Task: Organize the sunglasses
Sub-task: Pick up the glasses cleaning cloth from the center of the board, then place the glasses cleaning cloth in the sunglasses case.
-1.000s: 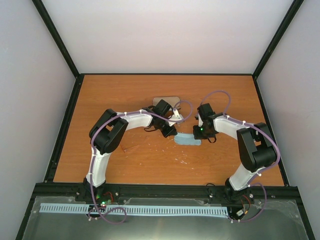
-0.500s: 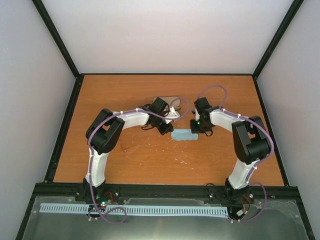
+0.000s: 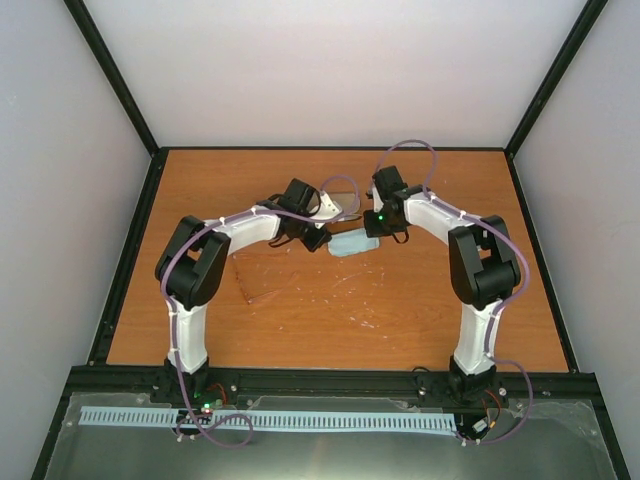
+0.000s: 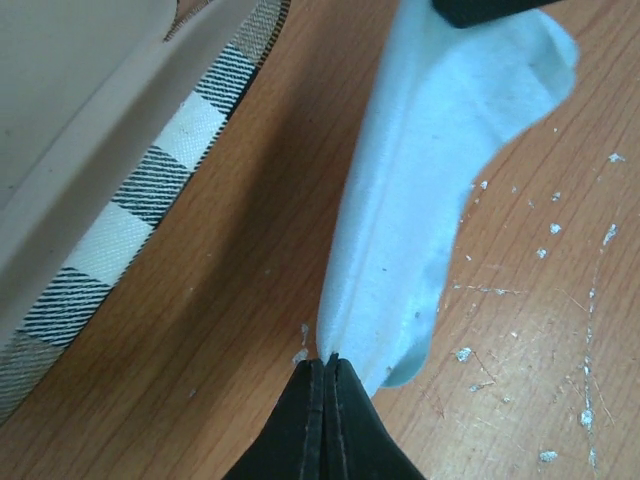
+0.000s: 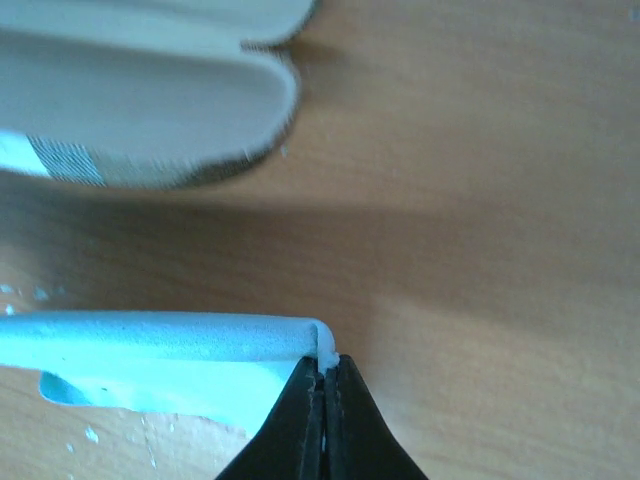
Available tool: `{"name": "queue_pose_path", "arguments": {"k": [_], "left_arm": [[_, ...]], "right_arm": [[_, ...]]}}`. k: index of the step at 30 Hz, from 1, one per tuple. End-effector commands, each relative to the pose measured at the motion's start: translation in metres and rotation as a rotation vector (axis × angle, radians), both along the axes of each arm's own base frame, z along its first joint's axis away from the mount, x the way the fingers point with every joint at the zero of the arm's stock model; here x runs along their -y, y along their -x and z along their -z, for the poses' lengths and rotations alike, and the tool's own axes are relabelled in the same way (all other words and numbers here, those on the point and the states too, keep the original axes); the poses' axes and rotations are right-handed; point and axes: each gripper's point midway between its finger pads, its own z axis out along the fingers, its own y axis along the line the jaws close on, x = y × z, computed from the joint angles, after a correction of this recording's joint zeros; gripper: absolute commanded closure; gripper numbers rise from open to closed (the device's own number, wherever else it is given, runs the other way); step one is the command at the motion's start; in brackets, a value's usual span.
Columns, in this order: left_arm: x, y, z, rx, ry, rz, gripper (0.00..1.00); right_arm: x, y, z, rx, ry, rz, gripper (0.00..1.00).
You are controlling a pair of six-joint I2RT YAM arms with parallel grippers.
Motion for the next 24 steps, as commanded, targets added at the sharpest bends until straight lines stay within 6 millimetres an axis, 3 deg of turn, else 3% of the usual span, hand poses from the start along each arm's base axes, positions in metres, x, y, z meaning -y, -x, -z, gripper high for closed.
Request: {"name": "queue_pose_path", "arguments": {"k": [1,12,24], "left_arm": [[-0.005,-0.018,-0.031,0.091,0.026,-0.022,0.99],[-0.039,-0.068,-0.058,0.157,0.049,-0.106,1.00],[-0.043,-0.084,-0.055,0.158,0.053,-0.099,0.99]], "right_arm": [[-0.009,-0.015,-0.004,0.013,0.022,-0.032,0.97],[-0.026,-0.055,-0.027,0.077,0.017,-0.067,0.97],[-0.043,-0.086,-0.033,0.095,-0.007,-0.095,0.97]]}}
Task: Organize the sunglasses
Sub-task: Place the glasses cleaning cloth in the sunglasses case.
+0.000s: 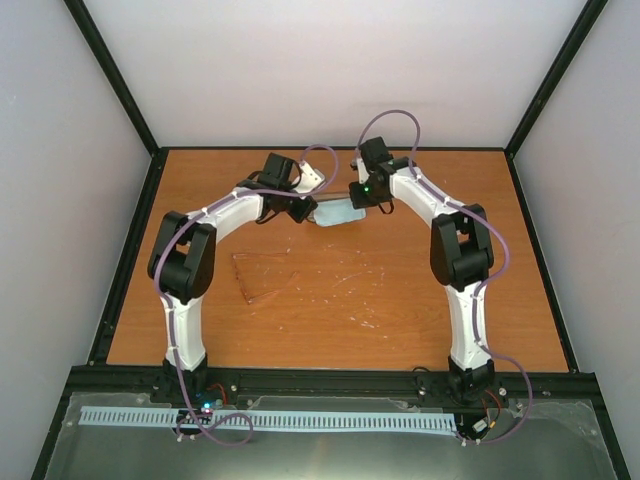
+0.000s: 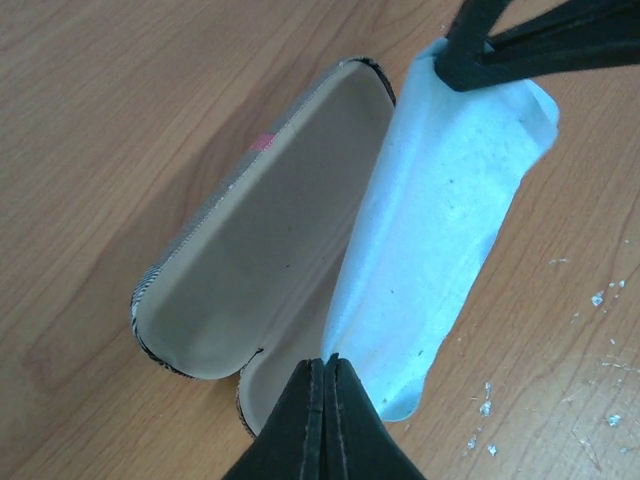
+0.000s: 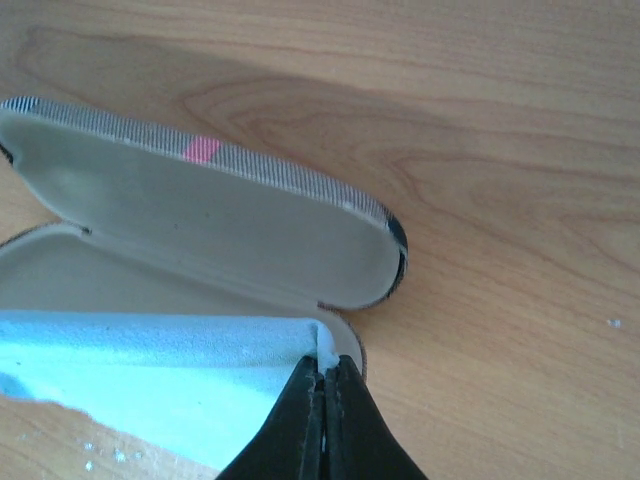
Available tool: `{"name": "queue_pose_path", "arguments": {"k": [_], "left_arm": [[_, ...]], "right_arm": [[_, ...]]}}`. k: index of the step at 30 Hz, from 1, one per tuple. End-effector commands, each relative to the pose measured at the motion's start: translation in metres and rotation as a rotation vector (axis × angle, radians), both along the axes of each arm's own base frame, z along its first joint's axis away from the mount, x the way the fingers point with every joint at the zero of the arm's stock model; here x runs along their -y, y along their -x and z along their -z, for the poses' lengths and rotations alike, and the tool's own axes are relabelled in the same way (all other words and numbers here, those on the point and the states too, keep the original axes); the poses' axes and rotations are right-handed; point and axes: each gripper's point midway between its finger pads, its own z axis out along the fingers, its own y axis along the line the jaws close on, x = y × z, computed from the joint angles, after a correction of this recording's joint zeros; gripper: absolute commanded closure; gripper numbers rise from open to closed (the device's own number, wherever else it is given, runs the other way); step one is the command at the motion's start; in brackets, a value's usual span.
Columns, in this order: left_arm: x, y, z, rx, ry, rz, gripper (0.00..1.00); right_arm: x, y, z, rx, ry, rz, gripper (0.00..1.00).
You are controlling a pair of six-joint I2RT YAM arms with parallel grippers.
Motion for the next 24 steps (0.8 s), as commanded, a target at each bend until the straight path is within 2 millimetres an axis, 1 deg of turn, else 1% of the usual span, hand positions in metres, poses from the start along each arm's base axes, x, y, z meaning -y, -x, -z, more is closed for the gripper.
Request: {"name": "queue_pose_path", "arguments": {"k": [1,6,13,20,24], "left_arm": [[-0.003,-0.011,-0.002,0.010,0.001,0.014,1.00],[-0.011,-0.019,0.002,0.009,-0.003,-0.002,0.99],[-0.023,-0.032,0.009,0.005,-0.009,-0.021,1.00],[-0.018,-0.032,0.025,-0.042,0.015,-0.007,1.00],[-0.018,-0.033,0.030,-0.046,0.014,-0.004,1.00]], "right_arm": [[-0.004,-0.009,0.006,-0.017,0.011,-0.024,0.97],[-0.009,-0.019,0.008,-0.014,0.012,-0.034,0.97],[-0.017,-0.028,0.015,-0.026,-0.013,-0.032,0.97],[-0.021,-0.031,0.026,-0.043,-0.021,-0.027,0.97],[-0.021,-0.032,0.032,-0.048,-0.024,-0.018,0.97]]}}
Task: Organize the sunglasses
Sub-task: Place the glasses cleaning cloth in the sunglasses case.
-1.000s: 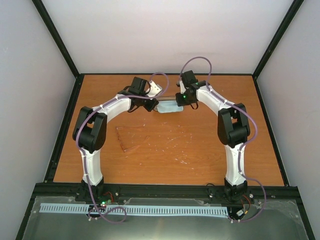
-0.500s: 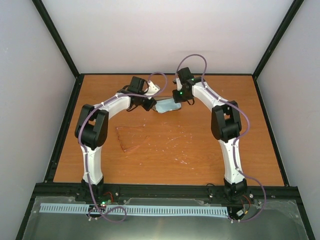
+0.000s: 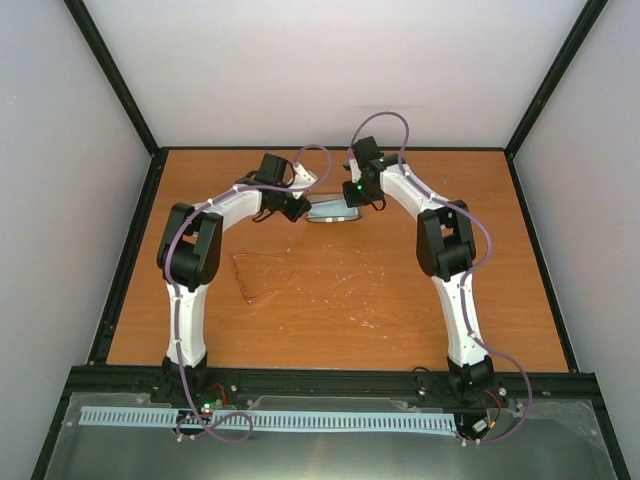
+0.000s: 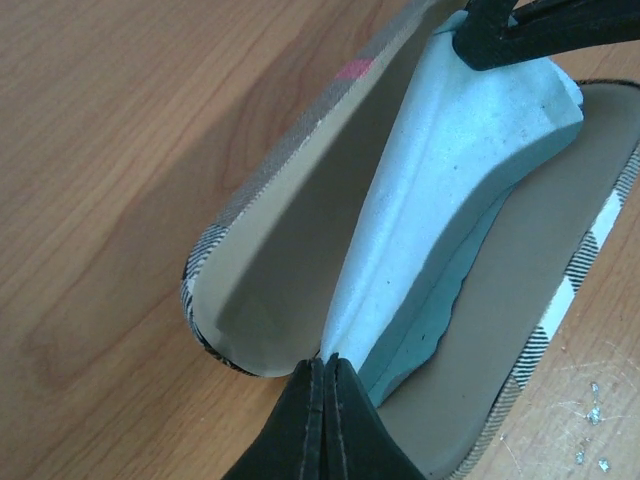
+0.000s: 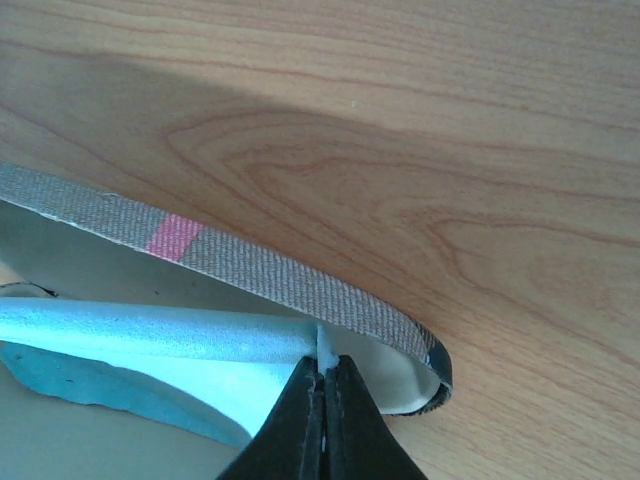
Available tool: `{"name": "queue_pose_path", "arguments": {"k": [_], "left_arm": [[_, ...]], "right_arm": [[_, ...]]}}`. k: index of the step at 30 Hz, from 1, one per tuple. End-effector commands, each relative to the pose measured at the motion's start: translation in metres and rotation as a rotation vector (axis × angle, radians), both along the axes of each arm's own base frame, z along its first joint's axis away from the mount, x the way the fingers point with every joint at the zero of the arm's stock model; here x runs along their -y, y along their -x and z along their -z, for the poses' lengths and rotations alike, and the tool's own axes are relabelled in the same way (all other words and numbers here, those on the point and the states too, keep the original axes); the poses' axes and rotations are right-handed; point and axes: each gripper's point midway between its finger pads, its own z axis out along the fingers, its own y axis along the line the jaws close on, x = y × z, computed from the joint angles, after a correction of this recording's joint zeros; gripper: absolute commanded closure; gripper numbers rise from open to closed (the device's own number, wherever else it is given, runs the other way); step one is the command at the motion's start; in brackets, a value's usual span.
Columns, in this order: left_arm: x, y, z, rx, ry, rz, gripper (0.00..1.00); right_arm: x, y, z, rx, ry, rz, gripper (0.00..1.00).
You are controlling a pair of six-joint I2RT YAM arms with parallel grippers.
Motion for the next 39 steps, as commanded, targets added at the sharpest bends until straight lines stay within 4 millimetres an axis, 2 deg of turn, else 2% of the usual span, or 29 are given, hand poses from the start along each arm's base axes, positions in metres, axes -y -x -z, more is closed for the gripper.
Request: {"name": "queue_pose_path", "arguments": {"k": [1,13,26,39], "left_arm": [[0.002,-0.010,-0.007,0.020,0.018,0.013,1.00],[0.004,-0.024,-0.002,0.047,0.005,0.024,0.99],[-0.002,-0.029,0.005,0.046,-0.014,0.010,1.00],[-0.009,-0.033,-0.001,0.072,-0.030,-0.025,1.00]], "right_arm": [[-0.002,-0.006,0.006,0.000,-0.007,0.014,0.97],[-0.001,-0.023,0.006,0.048,0.009,0.043,0.97],[-0.002,-0.032,0.001,0.084,0.002,0.058,0.97],[-0.011,-0.036,0.001,0.096,-0.042,0.046,0.97]]}}
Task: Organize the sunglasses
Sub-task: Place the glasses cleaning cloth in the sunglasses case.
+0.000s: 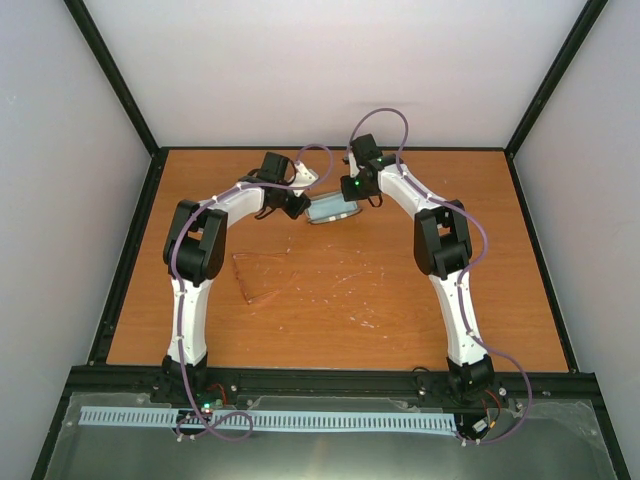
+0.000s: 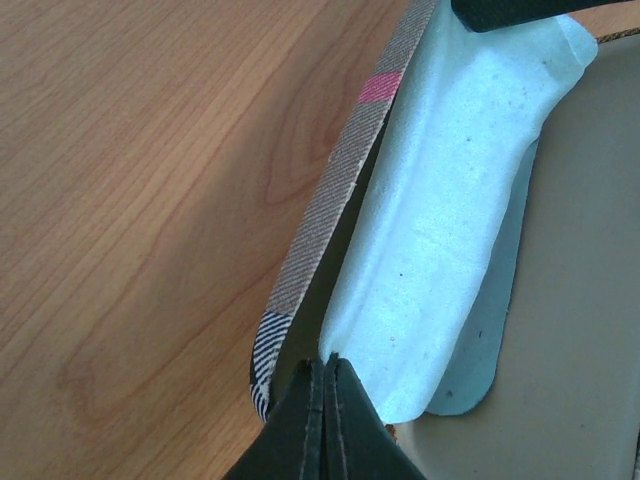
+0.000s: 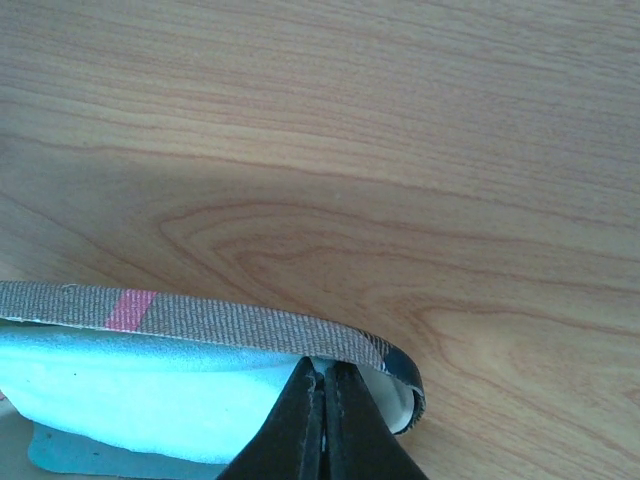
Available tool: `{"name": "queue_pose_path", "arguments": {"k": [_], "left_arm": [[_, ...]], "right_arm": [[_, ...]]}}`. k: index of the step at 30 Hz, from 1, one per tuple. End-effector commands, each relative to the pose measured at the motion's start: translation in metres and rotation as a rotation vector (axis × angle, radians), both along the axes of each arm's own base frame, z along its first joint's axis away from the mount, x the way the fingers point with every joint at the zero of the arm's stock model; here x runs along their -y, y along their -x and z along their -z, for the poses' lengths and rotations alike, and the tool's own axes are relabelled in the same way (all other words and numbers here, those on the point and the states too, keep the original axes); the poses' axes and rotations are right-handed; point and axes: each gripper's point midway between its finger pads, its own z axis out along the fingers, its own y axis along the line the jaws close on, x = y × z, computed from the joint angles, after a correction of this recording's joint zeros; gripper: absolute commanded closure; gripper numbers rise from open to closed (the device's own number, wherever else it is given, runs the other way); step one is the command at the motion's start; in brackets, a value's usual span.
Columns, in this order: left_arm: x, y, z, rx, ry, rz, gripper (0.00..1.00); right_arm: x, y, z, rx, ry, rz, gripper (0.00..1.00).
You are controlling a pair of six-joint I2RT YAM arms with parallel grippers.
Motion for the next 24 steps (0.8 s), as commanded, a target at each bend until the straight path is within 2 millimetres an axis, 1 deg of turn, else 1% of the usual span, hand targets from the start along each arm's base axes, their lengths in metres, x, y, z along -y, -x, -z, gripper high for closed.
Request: {"name": "queue_pose_path", "arguments": {"k": [1,4,8,11,17,21,24], "left_arm": [[-0.0072,-0.0137,-0.0164,0.058,0.000,-0.026,1.00],[-0.0083,-0.0115,-0.0167,0.055,-0.001,-0.029,0.99],[-0.0106,-0.0096,-0.0153,0.052,-0.006,-0.040,0.99],[-0.0109,-0.0094,-0.0170,0.054,-0.001,-0.048,0.93],[-0.0117,-0.0086,-0.0189,0.054,0.001,-0.055,0.86],[-0.0131,-0.0087,-0.0230,0.067,0.000,-0.061,0.82],[-0.0141,-0.0091,-0.0248,0.072,-0.002,-0.068,0.74]], "right_arm": [[-0.0063,-0.0105,0.0001,0.025,-0.029,0.003,0.97],[-0.0073,-0.0104,0.0011,0.021,-0.036,0.002,0.97],[-0.0077,-0.0091,0.0037,0.013,-0.037,0.002,0.94],[-0.0074,-0.0088,0.0039,0.012,-0.035,0.003,0.90],[-0.0069,-0.0096,0.0010,0.018,-0.036,0.007,0.84],[-0.0069,-0.0101,-0.0015,0.025,-0.036,0.007,0.83],[-0.0063,-0.0109,-0.0044,0.031,-0.035,0.010,0.82]]}}
